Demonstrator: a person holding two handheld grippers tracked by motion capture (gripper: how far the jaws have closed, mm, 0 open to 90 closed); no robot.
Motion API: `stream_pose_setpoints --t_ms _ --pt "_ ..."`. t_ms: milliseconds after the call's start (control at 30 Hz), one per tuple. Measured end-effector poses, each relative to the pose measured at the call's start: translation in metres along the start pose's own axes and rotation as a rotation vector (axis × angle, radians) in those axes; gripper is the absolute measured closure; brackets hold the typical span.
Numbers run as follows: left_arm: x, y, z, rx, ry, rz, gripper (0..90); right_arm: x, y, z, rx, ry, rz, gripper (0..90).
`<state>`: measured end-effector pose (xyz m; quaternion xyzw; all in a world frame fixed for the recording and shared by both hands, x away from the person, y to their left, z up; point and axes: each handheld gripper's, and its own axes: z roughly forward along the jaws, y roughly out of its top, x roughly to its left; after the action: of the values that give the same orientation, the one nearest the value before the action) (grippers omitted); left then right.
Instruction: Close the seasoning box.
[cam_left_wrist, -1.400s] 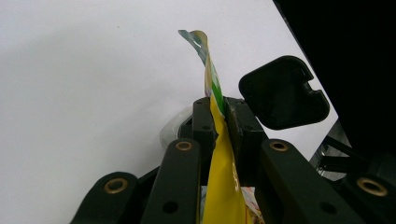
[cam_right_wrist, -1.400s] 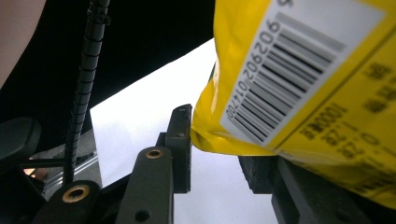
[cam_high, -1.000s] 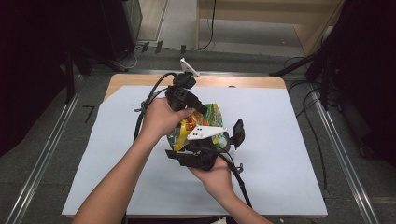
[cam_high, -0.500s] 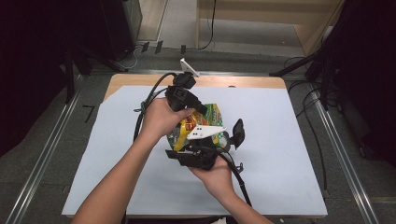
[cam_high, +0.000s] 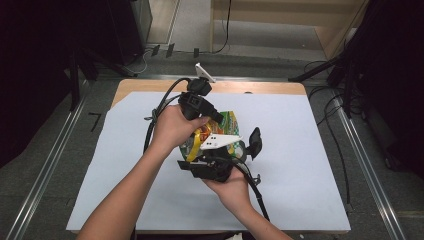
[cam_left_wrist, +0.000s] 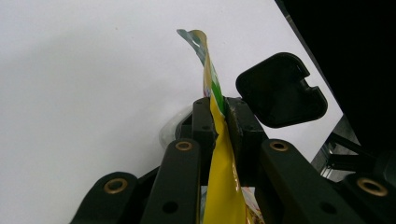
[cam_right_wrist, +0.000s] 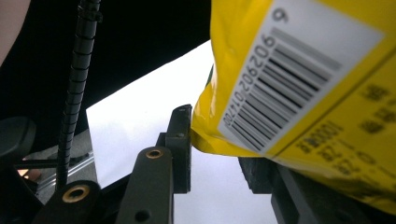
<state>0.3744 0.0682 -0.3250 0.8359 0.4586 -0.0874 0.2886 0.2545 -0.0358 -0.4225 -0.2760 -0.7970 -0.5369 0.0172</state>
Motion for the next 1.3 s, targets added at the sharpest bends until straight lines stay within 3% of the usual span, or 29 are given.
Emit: stream_pose_setpoints --t_ms 1300 --pt "-0.0005 -0.0039 -0.0005 -0.003 0.006 0.006 82.8 0.0022 -0.0018 0.0019 0.002 -0.004 -0.006 69.0"
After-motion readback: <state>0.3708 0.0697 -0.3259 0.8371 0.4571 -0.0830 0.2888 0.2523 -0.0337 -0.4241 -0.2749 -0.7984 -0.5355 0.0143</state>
